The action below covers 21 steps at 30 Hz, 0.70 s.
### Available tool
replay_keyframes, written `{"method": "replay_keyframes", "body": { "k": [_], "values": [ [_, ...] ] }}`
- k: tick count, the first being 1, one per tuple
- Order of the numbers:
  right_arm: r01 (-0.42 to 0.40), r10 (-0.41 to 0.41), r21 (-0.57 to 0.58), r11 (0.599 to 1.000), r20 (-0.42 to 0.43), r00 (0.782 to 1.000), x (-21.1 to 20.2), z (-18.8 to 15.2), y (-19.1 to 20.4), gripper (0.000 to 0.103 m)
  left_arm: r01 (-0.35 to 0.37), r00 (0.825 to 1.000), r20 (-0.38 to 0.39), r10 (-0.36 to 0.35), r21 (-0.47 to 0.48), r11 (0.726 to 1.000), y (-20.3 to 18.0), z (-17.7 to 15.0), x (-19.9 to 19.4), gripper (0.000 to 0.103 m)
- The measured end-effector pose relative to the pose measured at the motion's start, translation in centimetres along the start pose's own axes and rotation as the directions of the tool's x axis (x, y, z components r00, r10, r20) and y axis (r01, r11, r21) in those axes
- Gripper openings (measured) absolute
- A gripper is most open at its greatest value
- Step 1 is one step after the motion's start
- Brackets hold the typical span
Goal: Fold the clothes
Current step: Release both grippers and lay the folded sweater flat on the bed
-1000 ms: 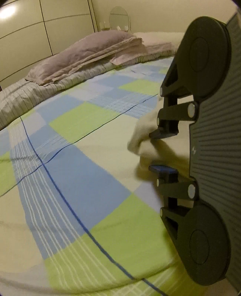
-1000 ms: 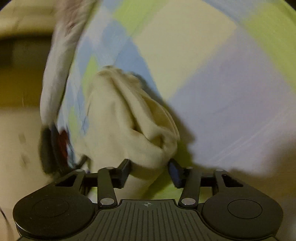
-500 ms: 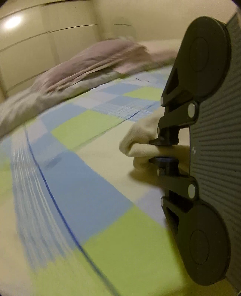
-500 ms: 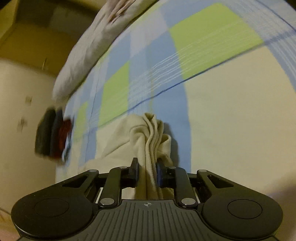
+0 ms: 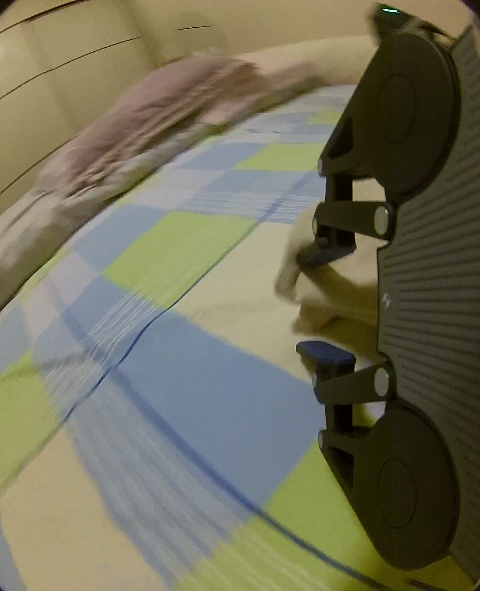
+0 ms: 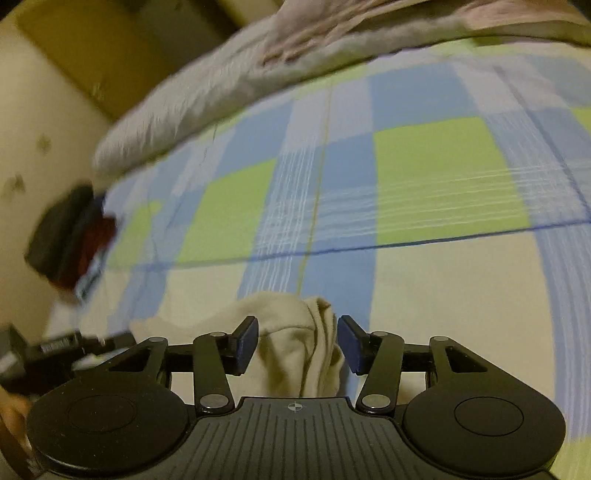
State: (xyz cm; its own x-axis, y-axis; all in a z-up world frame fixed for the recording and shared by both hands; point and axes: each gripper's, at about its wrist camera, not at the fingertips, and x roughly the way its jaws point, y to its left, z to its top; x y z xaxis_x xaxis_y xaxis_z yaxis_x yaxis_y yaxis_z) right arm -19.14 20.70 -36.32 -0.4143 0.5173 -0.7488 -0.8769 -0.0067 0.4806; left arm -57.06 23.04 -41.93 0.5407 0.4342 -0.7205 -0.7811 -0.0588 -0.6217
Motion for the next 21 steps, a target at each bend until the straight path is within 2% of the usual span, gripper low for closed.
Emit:
{"method": "replay_keyframes", "body": {
  "k": [1, 2, 4, 6, 8, 10, 11, 13, 14, 16, 18, 21],
  "values": [
    [0.014, -0.014, 0.033, 0.999, -0.009, 1.000, 0.6, -0.3, -0.5, 0.051, -0.008, 1.000, -0.009, 0.008, 0.017, 1.000, -0.1, 0.2, 0.5, 0.020],
    [0.028, -0.027, 0.066, 0.997, -0.019, 0.999, 1.3, -0.5, -1.1, 0.051, -0.014, 1.000, -0.001, 0.014, -0.005, 1.000, 0.1, 0.3, 0.7, 0.018],
    [0.052, -0.048, 0.138, 0.989, -0.034, 0.998, 2.4, -1.0, -2.1, 0.052, -0.017, 0.998, 0.059, 0.022, -0.091, 0.996, 0.9, 0.6, 0.1, 0.015],
    [0.056, -0.055, 0.211, 0.976, -0.010, 0.998, 1.5, -1.4, -2.6, 0.052, -0.080, 0.981, 0.161, 0.104, -0.153, 0.985, 1.4, 0.7, -1.4, 0.012],
    [0.092, -0.102, 0.204, 0.975, 0.036, 0.994, 0.1, -1.9, -2.1, 0.052, -0.076, 0.972, 0.207, 0.113, -0.178, 0.981, 1.3, 0.6, -3.3, 0.012],
    [0.142, -0.155, 0.137, 0.980, 0.088, 0.984, -1.7, -2.4, -0.9, 0.051, -0.057, 0.978, 0.195, 0.075, -0.097, 0.994, -0.3, 0.0, -4.8, 0.012],
    [0.161, -0.169, 0.083, 0.984, 0.109, 0.980, -2.5, -2.6, 0.1, 0.049, -0.059, 0.985, 0.160, 0.061, -0.016, 0.998, -1.9, -0.7, -4.9, 0.012],
    [0.192, -0.186, -0.024, 0.981, 0.147, 0.971, -3.9, -3.1, 2.2, 0.046, -0.054, 0.995, 0.087, 0.041, 0.146, 0.988, -5.2, -2.1, -5.2, 0.012],
    [0.181, -0.169, -0.075, 0.981, 0.148, 0.974, -4.0, -3.4, 3.2, 0.039, -0.044, 0.998, 0.051, 0.033, 0.217, 0.975, -6.7, -2.9, -5.1, 0.012],
    [0.169, -0.146, -0.165, 0.972, 0.142, 0.979, -3.9, -4.1, 4.7, 0.031, -0.021, 1.000, 0.000, 0.022, 0.312, 0.950, -9.2, -4.8, -4.3, 0.012],
    [0.144, -0.119, -0.251, 0.957, 0.112, 0.987, -2.8, -5.3, 6.0, 0.027, -0.059, 0.998, -0.004, 0.066, 0.382, 0.922, -10.4, -6.8, -2.5, 0.013],
    [0.153, -0.150, -0.358, 0.921, 0.038, 0.988, 0.1, -7.1, 5.8, 0.025, -0.113, 0.991, -0.004, 0.131, 0.482, 0.869, -12.1, -9.8, 0.1, 0.015]
  ]
}}
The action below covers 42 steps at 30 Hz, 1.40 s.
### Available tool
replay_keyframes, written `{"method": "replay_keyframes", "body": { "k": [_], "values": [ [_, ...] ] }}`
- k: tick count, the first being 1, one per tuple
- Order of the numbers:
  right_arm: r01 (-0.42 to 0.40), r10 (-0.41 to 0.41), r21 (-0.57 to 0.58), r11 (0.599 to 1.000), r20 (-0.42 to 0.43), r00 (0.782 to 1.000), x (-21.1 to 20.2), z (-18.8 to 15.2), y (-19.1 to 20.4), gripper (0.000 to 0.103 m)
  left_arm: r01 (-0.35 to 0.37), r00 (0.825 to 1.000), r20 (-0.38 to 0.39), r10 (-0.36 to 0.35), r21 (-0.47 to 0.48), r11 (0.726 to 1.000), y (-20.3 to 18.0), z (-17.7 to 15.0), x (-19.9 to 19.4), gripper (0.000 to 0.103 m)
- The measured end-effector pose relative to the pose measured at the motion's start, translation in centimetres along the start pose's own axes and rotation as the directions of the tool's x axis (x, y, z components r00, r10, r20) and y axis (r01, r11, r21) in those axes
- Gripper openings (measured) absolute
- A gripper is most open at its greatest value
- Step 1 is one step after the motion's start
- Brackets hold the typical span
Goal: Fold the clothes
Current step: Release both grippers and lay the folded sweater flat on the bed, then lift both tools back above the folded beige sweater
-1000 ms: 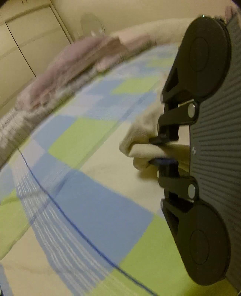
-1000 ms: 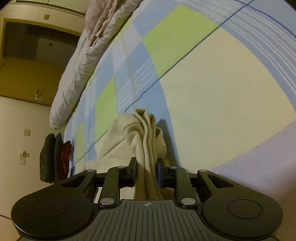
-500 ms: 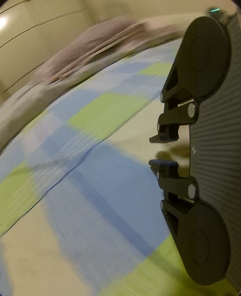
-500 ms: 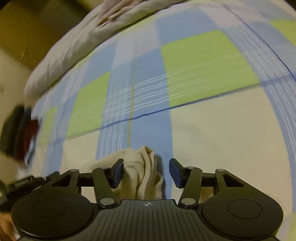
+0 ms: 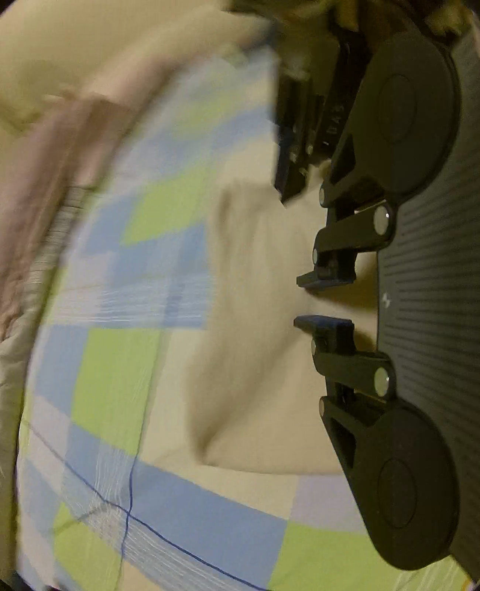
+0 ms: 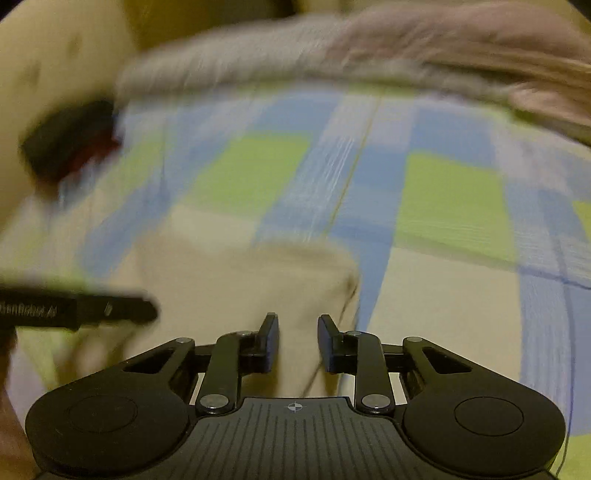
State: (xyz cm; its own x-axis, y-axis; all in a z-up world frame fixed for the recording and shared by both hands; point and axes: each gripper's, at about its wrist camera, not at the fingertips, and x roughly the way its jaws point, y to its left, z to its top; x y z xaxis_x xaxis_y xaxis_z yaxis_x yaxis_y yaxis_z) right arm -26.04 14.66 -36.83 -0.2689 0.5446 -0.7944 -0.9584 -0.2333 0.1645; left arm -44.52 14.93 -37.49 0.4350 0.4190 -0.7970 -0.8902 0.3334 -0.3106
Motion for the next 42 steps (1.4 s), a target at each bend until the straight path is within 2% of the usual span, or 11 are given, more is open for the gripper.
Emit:
{"method": "replay_keyframes", "body": {
  "k": [5, 8, 11, 18, 21, 23, 26, 29, 32, 36, 42],
  "values": [
    [-0.002, -0.001, -0.061, 0.998, -0.041, 0.999, 0.6, -0.2, -0.2, 0.025, -0.029, 0.999, -0.016, 0.028, -0.059, 0.998, -0.4, 0.0, -1.2, 0.013],
    [0.023, -0.023, 0.010, 1.000, 0.001, 1.000, -2.5, -0.4, -0.7, 0.025, -0.052, 0.999, 0.010, 0.053, -0.067, 0.996, -0.4, -0.4, -4.2, 0.011],
    [-0.031, 0.029, 0.077, 0.997, 0.027, 0.999, -5.8, -1.6, -0.4, 0.025, -0.008, 1.000, 0.019, 0.009, -0.083, 0.997, -0.9, -1.5, -6.5, 0.011],
    [0.013, -0.010, 0.045, 0.999, -0.068, 0.998, -2.7, -5.8, 3.3, 0.025, -0.031, 0.998, -0.053, 0.030, -0.029, 0.999, -1.4, -4.2, -2.9, 0.010],
    [0.042, -0.031, 0.104, 0.994, -0.113, 0.993, -3.3, -4.6, 3.4, 0.025, -0.029, 0.996, -0.089, 0.024, -0.053, 0.998, -1.1, -3.6, -3.9, 0.009],
    [0.074, -0.053, 0.133, 0.988, -0.152, 0.987, -4.2, -4.0, 3.7, 0.025, -0.075, 0.988, -0.141, 0.065, -0.068, 0.995, -1.0, -3.3, -5.2, 0.010],
    [0.117, -0.088, 0.160, 0.980, -0.182, 0.979, -6.2, -3.9, 5.0, 0.026, -0.150, 0.967, -0.220, 0.129, -0.079, 0.986, -0.7, -3.0, -7.5, 0.025],
    [0.140, -0.083, 0.258, 0.956, -0.220, 0.972, -8.0, -4.7, 6.4, 0.028, -0.172, 0.952, -0.267, 0.147, -0.073, 0.982, -0.1, -2.9, -10.3, 0.027],
    [0.143, -0.061, 0.367, 0.919, -0.226, 0.972, -10.4, -4.9, 7.7, 0.046, -0.158, 0.953, -0.265, 0.145, -0.030, 0.987, -0.1, -2.7, -13.4, 0.034],
    [0.143, -0.077, 0.429, 0.892, -0.169, 0.983, -13.9, -3.5, 9.5, 0.046, -0.162, 0.957, -0.240, 0.161, 0.014, 0.987, -0.2, -1.7, -17.4, 0.035],
    [0.156, -0.132, 0.352, 0.923, -0.091, 0.987, -18.4, -0.1, 12.9, 0.046, -0.175, 0.972, -0.152, 0.180, 0.046, 0.983, -0.5, 0.6, -22.9, 0.041]
  ]
}}
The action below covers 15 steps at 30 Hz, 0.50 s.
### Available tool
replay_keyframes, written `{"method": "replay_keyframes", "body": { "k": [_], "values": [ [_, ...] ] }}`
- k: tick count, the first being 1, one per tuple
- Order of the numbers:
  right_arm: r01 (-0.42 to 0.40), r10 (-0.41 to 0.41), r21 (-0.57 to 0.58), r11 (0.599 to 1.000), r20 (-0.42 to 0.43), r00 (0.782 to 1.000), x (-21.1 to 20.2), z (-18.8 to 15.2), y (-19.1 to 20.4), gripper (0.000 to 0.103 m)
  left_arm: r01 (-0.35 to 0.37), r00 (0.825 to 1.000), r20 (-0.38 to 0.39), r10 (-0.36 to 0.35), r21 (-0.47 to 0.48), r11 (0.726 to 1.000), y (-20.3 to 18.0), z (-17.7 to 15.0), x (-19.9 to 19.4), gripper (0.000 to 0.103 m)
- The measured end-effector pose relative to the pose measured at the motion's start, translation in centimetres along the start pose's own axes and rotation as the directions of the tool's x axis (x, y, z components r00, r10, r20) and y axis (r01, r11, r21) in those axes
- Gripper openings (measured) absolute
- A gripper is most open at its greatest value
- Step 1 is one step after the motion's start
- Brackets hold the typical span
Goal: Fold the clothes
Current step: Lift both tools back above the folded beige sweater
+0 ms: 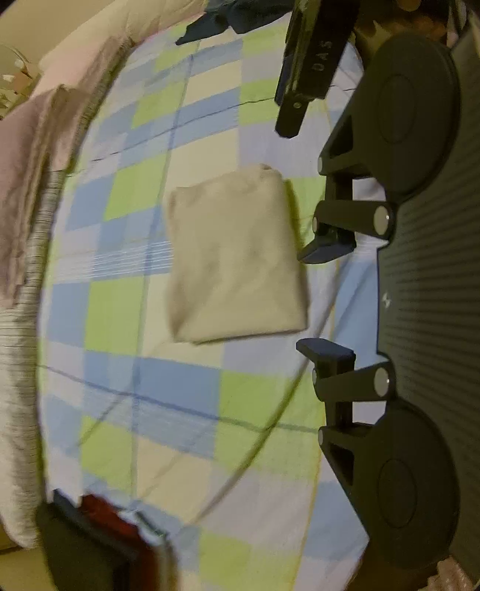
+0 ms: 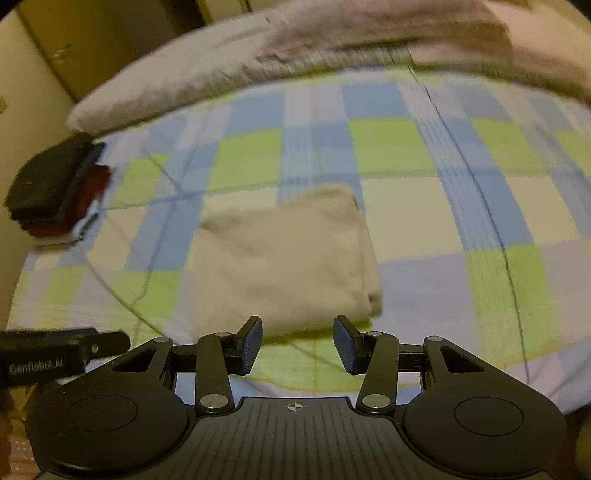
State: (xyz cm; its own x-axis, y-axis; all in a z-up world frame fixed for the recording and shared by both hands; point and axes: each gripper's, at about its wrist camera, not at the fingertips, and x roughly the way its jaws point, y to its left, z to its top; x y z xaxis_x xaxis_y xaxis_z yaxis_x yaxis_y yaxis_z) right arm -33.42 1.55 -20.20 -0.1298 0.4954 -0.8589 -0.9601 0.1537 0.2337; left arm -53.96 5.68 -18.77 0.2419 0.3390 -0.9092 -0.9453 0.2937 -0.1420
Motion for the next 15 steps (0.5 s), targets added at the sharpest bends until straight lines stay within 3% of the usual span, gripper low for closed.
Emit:
{"method": "replay_keyframes", "body": {
  "k": [6, 15],
  "values": [
    [0.009, -0.008, -0.031, 0.999, 0.015, 1.000, -2.7, -0.6, 2.0, 0.047, -0.022, 0.998, 0.051, 0.020, 0.027, 0.999, 0.3, 0.4, -3.3, 0.042],
    [0.038, -0.041, -0.044, 0.998, -0.074, 0.996, -3.3, -2.3, 3.2, 0.047, -0.063, 0.997, 0.046, 0.060, 0.065, 0.996, 0.4, -0.1, -5.4, 0.043]
  ]
}}
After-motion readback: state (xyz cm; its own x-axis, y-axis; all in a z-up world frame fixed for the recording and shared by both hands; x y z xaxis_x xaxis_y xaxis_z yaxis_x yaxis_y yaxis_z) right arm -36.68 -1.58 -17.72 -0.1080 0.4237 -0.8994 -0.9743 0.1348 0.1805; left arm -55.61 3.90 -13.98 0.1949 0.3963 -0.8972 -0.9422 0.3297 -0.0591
